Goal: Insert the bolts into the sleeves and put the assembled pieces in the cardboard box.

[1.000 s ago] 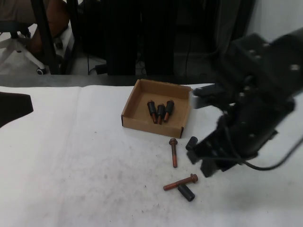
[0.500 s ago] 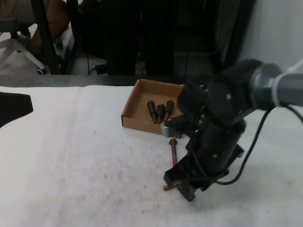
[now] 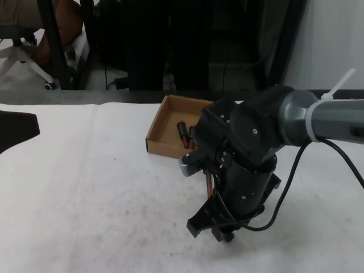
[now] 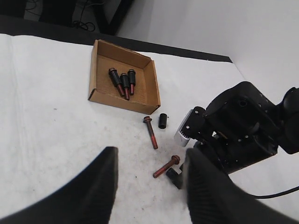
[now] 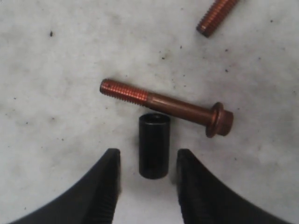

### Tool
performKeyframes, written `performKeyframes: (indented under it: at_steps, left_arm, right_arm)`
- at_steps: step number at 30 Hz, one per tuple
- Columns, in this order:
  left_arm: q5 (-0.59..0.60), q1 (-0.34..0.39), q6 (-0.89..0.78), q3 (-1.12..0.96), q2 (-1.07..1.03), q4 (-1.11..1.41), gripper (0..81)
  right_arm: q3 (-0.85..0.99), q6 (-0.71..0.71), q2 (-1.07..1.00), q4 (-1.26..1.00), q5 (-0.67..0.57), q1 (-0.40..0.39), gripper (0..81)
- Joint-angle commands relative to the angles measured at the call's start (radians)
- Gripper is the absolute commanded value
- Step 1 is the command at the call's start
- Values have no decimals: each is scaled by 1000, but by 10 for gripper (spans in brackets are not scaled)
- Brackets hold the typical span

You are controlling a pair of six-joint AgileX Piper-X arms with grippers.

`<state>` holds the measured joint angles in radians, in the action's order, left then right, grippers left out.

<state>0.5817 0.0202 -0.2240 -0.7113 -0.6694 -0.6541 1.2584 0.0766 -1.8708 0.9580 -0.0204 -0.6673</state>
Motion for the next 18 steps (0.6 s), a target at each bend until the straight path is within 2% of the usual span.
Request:
performKeyframes:
  at_steps: [1,16,18]
  left_arm:
    - [-5,1,3,-2,8,9,426]
    - [-5,1,3,-2,8,9,426]
    - [-5,1,3,-2,8,9,426]
  right_arm:
    - [10,-9,-1,-7,9,-2,375]
    - [8,-9,-46,-12,9,-2,375]
    - [8,-9,-46,-24,9,-2,355]
